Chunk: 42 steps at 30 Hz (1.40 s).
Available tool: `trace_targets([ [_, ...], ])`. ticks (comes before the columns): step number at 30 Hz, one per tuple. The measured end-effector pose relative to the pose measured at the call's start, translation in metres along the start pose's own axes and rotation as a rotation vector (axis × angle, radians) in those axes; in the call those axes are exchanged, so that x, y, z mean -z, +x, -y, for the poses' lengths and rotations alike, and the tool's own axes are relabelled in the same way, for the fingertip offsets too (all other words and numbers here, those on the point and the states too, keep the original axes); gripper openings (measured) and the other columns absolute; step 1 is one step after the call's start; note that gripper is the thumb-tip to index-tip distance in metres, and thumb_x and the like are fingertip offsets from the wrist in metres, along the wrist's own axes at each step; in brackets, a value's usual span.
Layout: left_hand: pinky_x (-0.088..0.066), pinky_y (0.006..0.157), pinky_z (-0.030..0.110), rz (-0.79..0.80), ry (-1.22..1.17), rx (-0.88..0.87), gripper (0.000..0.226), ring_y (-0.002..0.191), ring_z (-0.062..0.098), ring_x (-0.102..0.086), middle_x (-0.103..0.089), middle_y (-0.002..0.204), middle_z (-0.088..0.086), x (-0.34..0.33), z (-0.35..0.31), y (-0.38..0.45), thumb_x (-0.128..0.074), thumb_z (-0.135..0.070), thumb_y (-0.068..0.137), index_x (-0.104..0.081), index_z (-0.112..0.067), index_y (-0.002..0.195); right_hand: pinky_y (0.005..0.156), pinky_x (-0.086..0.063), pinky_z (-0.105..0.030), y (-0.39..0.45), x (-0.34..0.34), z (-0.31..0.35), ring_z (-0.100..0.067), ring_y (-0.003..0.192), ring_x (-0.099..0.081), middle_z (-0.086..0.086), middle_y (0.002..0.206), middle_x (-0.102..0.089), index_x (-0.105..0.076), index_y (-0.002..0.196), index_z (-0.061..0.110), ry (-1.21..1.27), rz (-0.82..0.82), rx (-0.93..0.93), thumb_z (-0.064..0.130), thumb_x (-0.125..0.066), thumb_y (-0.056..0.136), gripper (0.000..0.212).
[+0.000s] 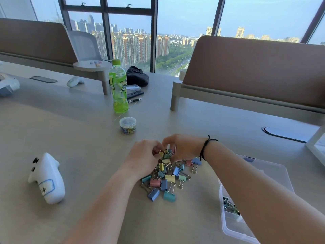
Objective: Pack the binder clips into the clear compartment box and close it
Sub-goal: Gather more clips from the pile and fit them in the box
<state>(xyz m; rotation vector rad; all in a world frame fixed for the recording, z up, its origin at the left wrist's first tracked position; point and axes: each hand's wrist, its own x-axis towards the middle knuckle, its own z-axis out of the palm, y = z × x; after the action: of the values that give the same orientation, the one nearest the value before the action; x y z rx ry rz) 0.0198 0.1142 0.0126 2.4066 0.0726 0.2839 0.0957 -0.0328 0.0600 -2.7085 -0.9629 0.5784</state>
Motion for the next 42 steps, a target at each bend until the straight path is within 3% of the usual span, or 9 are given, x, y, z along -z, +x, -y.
trace_targets([
  [4,-0.052,0.077,0.018,-0.021,-0.013,-0.012,0.023,0.08,0.005,-0.065,-0.072,0.086,-0.009,0.0,-0.001,-0.001,-0.07,-0.008,0.084,-0.076,-0.026,0.097,0.037,-0.039,-0.008,-0.005,-0.001,0.002,0.005,0.042,-0.053,0.001,0.122,-0.059,-0.056,0.124,0.023,-0.039,-0.047,0.026,0.023,-0.073,0.085,0.043],
  [9,-0.044,0.068,0.009,-0.026,-0.007,-0.012,0.019,0.078,0.006,-0.066,-0.07,0.083,-0.009,-0.001,-0.001,-0.001,-0.072,-0.012,0.083,-0.074,-0.027,0.095,0.057,-0.059,-0.029,-0.004,-0.01,0.0,-0.016,0.069,-0.064,0.003,0.105,-0.062,-0.064,0.107,0.026,0.03,-0.149,0.033,0.018,-0.072,0.082,0.028],
  [13,-0.039,0.064,0.005,-0.031,-0.021,-0.018,0.017,0.077,0.004,-0.063,-0.068,0.084,-0.011,-0.002,0.0,0.0,-0.072,-0.014,0.085,-0.071,-0.027,0.097,0.039,-0.039,-0.009,-0.006,-0.012,-0.001,-0.002,0.055,-0.055,0.006,0.091,-0.056,-0.068,0.107,0.017,0.062,-0.21,0.057,0.02,-0.073,0.084,0.023],
  [16,-0.042,0.064,0.001,-0.065,-0.103,-0.03,0.017,0.078,-0.004,-0.063,-0.07,0.087,-0.012,-0.001,-0.002,0.0,-0.071,-0.013,0.086,-0.069,-0.027,0.095,0.057,-0.046,-0.018,-0.008,-0.007,-0.004,-0.014,0.072,-0.061,0.005,0.083,-0.061,-0.07,0.1,0.017,0.128,-0.261,0.072,0.024,-0.076,0.082,0.021],
  [19,-0.049,0.07,0.008,-0.101,-0.282,0.004,0.014,0.081,0.0,-0.069,-0.074,0.088,-0.009,0.003,-0.006,0.0,-0.068,-0.012,0.089,-0.065,-0.025,0.092,0.065,-0.055,-0.031,-0.011,0.002,-0.005,-0.014,0.063,-0.066,0.0,0.072,-0.071,-0.071,0.09,0.016,0.286,-0.274,0.056,0.028,-0.078,0.081,0.016],
  [23,-0.061,0.077,0.035,-0.121,-0.836,0.206,0.006,0.079,0.021,-0.075,-0.075,0.094,0.014,0.007,-0.019,0.0,-0.057,-0.005,0.098,-0.059,-0.008,0.103,0.05,-0.045,-0.021,-0.016,0.013,0.001,-0.005,0.049,-0.056,-0.005,0.07,-0.074,-0.072,0.091,0.014,0.426,-0.33,0.053,0.028,-0.077,0.083,0.017],
  [28,-0.061,0.076,0.041,0.068,-1.561,0.589,0.027,0.104,0.046,-0.066,-0.067,0.103,0.033,0.014,-0.028,0.003,-0.04,-0.009,0.104,-0.055,0.011,0.114,0.046,-0.043,-0.017,-0.015,0.012,0.014,-0.004,0.046,-0.056,-0.007,0.07,-0.073,-0.072,0.092,0.011,0.506,-0.356,0.059,0.024,-0.078,0.082,0.018],
  [36,-0.063,0.067,0.036,-0.028,-1.77,0.734,0.027,0.075,0.032,-0.07,-0.068,0.088,0.026,0.024,-0.011,0.007,-0.044,-0.019,0.103,-0.057,0.005,0.105,0.056,-0.053,-0.029,-0.013,0.001,0.01,-0.012,0.057,-0.064,-0.007,0.087,-0.076,-0.065,0.119,0.015,0.822,-0.396,0.06,0.017,-0.068,0.091,0.028],
  [42,-0.053,0.045,0.022,-0.093,-1.59,0.722,0.012,0.064,0.02,-0.064,-0.063,0.084,0.017,0.019,-0.005,0.01,-0.051,-0.01,0.098,-0.06,-0.002,0.096,0.072,-0.052,-0.019,0.0,-0.023,-0.002,-0.008,0.083,-0.063,0.003,0.105,-0.069,-0.067,0.118,0.018,0.216,-0.357,-0.067,0.027,-0.074,0.085,0.035],
])
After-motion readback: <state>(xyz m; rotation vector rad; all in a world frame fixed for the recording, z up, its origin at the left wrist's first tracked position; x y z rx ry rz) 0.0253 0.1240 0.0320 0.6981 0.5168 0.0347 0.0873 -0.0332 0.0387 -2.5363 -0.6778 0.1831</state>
